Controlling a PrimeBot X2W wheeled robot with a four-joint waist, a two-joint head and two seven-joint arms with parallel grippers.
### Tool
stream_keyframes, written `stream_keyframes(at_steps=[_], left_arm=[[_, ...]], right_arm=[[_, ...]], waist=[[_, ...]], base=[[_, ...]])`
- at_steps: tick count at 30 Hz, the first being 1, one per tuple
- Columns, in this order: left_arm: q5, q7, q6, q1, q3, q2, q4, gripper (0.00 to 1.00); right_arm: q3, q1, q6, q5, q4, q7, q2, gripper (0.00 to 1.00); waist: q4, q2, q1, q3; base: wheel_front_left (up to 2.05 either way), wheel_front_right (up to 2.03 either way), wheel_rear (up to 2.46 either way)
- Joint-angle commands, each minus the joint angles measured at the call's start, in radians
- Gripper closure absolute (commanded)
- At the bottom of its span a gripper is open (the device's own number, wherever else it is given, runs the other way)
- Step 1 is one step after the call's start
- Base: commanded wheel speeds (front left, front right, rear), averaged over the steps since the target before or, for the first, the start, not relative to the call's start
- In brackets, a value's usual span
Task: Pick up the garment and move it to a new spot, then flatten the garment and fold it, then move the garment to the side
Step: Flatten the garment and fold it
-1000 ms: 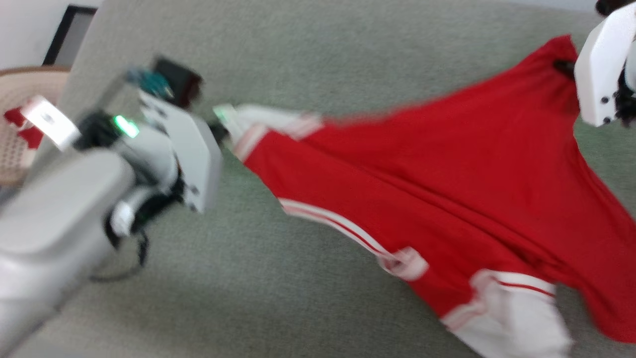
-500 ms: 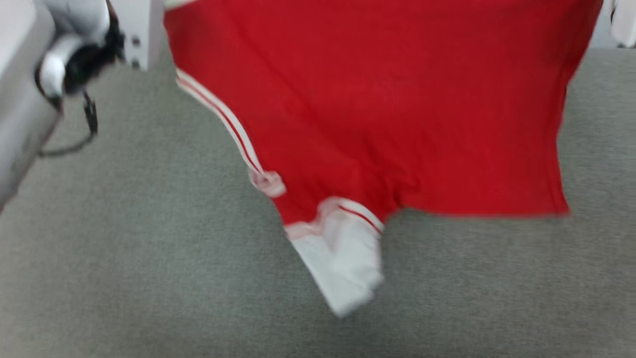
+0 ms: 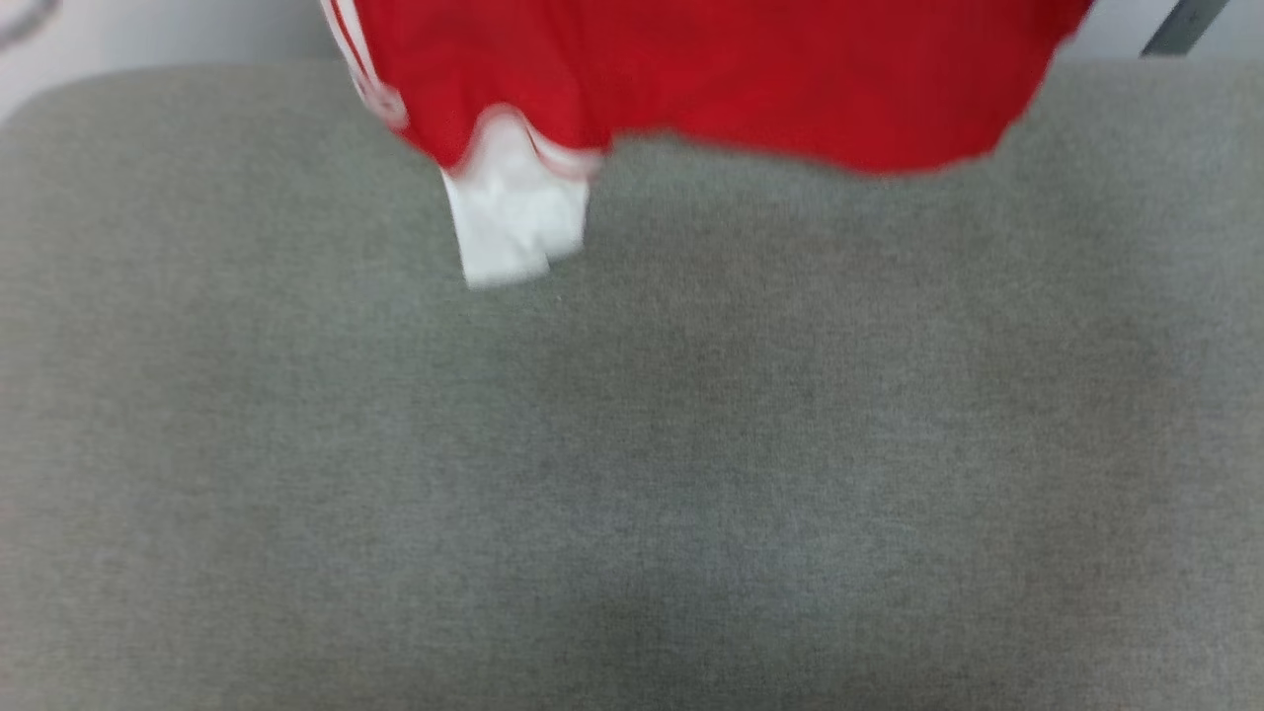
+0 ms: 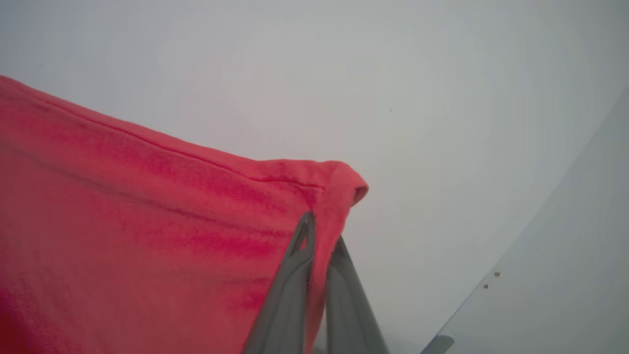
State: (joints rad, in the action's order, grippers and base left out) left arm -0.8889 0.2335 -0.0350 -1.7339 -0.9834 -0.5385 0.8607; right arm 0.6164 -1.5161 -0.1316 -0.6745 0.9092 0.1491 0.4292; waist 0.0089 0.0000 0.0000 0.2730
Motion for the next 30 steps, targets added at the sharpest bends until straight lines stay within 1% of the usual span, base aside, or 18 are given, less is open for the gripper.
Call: stream_keyframes(at_steps=[1,3,7,8,9,10,11,12,13,16,19,22,24,25,26,27,30], left_arm=[[0.031,-0.06,0.012,-0.059,0.006,0.012,0.037,1.0],[0.058,-0.134,0.017,-0.108,0.01,0.029,0.076,1.0],[0.099,-0.31,0.037,-0.199,0.026,0.064,0.137,1.0],[0.107,-0.351,0.039,-0.212,0.028,0.073,0.151,1.0],[0.108,-0.383,0.036,-0.219,0.031,0.084,0.168,1.0],[0.11,-0.413,0.02,-0.222,0.032,0.096,0.18,1.0],[0.11,-0.413,0.02,-0.222,0.032,0.096,0.18,1.0],[0.111,-0.444,-0.002,-0.222,0.03,0.112,0.212,1.0],[0.111,-0.444,-0.002,-0.222,0.03,0.112,0.212,1.0],[0.112,-0.46,-0.038,-0.182,0.014,0.129,0.257,1.0],[0.09,-0.447,-0.078,-0.119,-0.003,0.144,0.295,1.0],[0.069,-0.402,-0.093,-0.041,-0.03,0.145,0.302,1.0],[0.041,-0.357,-0.095,0.023,-0.053,0.147,0.271,1.0],[0.041,-0.357,-0.095,0.023,-0.053,0.147,0.271,1.0],[0.013,-0.303,-0.095,0.101,-0.096,0.129,0.204,1.0],[0.013,-0.303,-0.095,0.101,-0.096,0.129,0.204,1.0],[-0.054,-0.209,-0.094,0.216,-0.156,0.067,0.086,1.0]], right_arm=[[-0.017,-0.045,0.002,0.047,0.03,-0.077,-0.019,1.0],[-0.028,-0.078,0.002,0.093,0.07,-0.152,-0.042,1.0],[-0.052,-0.165,0.002,0.206,0.141,-0.339,-0.071,1.0],[-0.056,-0.175,0.002,0.232,0.163,-0.365,-0.081,1.0],[-0.06,-0.184,0.002,0.254,0.179,-0.385,-0.091,1.0],[-0.063,-0.19,0.002,0.277,0.19,-0.396,-0.102,1.0],[-0.063,-0.19,0.002,0.277,0.19,-0.396,-0.102,1.0],[-0.064,-0.186,0.002,0.302,0.212,-0.408,-0.121,1.0],[-0.064,-0.186,0.002,0.302,0.212,-0.408,-0.121,1.0],[-0.044,-0.15,0.002,0.314,0.242,-0.411,-0.144,1.0],[0.009,-0.102,0.002,0.295,0.252,-0.412,-0.143,1.0],[0.062,-0.04,0.002,0.254,0.235,-0.386,-0.13,1.0],[0.102,0.015,0.002,0.205,0.21,-0.357,-0.121,1.0],[0.102,0.015,0.002,0.205,0.21,-0.357,-0.121,1.0],[0.143,0.073,0.002,0.155,0.17,-0.317,-0.099,1.0],[0.143,0.073,0.002,0.155,0.17,-0.317,-0.099,1.0],[0.197,0.175,0.002,0.052,0.085,-0.247,-0.058,1.0]], waist=[[-0.013,0.0,0.0,0.097],[-0.018,0.0,0.0,0.145],[-0.015,0.0,0.0,0.228],[-0.013,0.0,0.0,0.242],[-0.01,0.0,0.0,0.255],[-0.007,0.0,0.0,0.266],[-0.007,0.0,0.0,0.266],[0.002,0.0,0.0,0.28],[0.002,0.0,0.0,0.28],[0.012,0.0,0.0,0.281],[0.031,0.0,0.0,0.26],[0.04,0.0,0.0,0.23],[0.048,0.0,0.0,0.203],[0.048,0.0,0.0,0.203],[0.054,0.0,0.0,0.173],[0.054,0.0,0.0,0.173],[0.061,0.0,0.0,0.125]], base=[[0.0,0.0,0.0],[0.0,0.0,0.0],[0.0,0.0,0.0],[0.0,0.0,0.0],[0.0,0.0,0.0],[0.0,0.0,0.0],[0.0,0.0,0.0],[0.0,0.0,0.0],[0.0,0.0,0.0],[0.0,0.0,0.0],[0.0,0.0,0.0],[0.0,0.0,0.0],[0.0,0.0,0.0],[0.0,0.0,0.0],[0.0,0.0,0.0],[0.0,0.0,0.0],[0.0,0.0,0.0]])
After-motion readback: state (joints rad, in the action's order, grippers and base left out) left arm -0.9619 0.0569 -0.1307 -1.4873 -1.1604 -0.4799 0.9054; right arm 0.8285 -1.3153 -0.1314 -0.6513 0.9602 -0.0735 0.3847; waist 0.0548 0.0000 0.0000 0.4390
